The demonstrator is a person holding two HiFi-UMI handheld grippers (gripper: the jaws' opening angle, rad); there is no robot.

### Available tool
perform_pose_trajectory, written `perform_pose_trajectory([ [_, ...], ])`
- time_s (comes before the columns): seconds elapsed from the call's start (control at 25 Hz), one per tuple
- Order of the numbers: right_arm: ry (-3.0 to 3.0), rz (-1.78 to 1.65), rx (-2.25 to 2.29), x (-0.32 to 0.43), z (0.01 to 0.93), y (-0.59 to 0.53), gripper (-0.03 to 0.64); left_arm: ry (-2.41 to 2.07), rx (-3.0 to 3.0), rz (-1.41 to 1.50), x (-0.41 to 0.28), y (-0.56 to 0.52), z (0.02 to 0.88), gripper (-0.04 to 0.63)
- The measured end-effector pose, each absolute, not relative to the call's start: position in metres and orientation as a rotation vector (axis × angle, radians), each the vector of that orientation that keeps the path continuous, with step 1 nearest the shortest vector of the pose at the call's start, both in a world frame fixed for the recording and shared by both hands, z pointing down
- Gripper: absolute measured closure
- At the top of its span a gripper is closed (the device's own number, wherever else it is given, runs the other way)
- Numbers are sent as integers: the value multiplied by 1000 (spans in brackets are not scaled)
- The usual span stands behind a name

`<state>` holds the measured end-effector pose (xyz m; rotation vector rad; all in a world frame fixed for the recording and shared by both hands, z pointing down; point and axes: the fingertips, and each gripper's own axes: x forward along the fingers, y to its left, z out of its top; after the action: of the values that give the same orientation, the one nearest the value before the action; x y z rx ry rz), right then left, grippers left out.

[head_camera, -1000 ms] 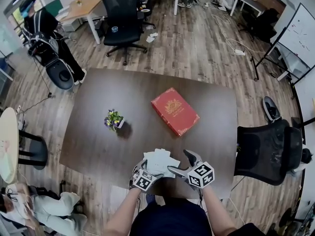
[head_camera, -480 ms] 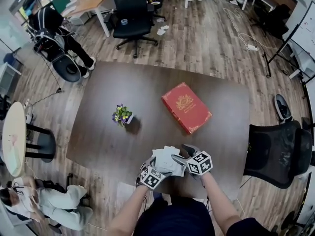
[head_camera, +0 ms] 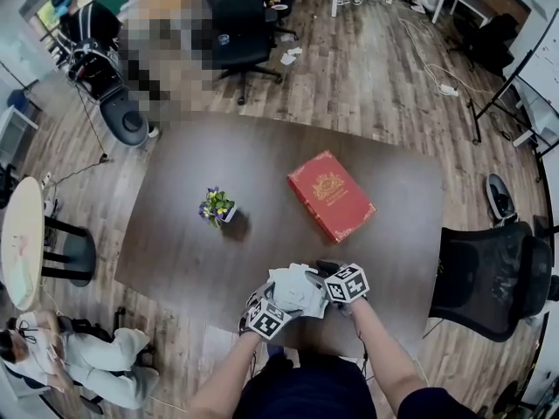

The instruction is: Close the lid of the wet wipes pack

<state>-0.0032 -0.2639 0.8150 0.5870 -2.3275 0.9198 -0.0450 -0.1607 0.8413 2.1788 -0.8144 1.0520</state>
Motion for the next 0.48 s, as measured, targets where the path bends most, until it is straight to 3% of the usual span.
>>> perform_pose_trajectory([
  [0.2,-2299,958,574,-4,819,-257,482,-803,2170,1059,-45,-158,842,71],
  [0.48,-2402,1001,529,-14,783,-247,493,-808,2173,1062,-45,-159,842,71],
])
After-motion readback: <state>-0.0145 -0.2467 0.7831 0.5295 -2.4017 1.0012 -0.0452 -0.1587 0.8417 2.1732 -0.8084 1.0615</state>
